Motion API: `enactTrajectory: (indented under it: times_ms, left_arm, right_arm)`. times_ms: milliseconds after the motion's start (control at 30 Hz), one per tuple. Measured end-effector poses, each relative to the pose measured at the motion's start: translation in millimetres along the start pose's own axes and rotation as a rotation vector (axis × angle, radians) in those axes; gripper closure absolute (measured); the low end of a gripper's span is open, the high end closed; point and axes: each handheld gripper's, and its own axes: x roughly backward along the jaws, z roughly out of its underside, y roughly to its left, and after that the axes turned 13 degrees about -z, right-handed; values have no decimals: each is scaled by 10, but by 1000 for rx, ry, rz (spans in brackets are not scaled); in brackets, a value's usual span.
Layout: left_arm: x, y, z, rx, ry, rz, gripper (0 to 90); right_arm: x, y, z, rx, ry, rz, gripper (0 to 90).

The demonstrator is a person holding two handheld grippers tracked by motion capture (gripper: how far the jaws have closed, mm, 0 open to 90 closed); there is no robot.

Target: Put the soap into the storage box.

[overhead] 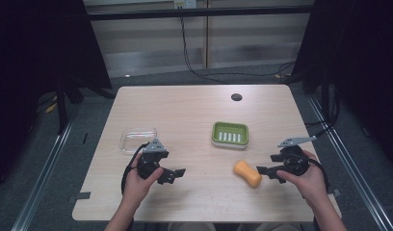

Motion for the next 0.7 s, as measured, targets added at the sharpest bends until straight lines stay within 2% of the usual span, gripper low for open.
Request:
enactTrajectory:
  times_ms: [100, 200, 300, 333, 467, 700]
  left_arm:
    - [-9, 5, 1, -6, 8, 0, 43]
    - [-13, 17, -2, 4, 3, 2, 43]
    - [-24, 17, -3, 12, 3, 5, 42]
    - [-42, 8, 0, 14, 1, 13, 41]
    - [-66, -11, -7, 6, 11, 25, 42]
    - [-76, -53, -18, 6, 7, 48, 41]
  right_arm:
    - [-20, 33, -20, 23, 23, 16, 203]
    - [-59, 70, -46, 39, 30, -3, 202]
    - [-92, 112, -68, 54, 64, 7, 198]
    - [-107, 120, -74, 60, 66, -6, 198]
    - [-137, 160, -126, 84, 126, 8, 198]
    - [-227, 213, -224, 108, 219, 3, 198]
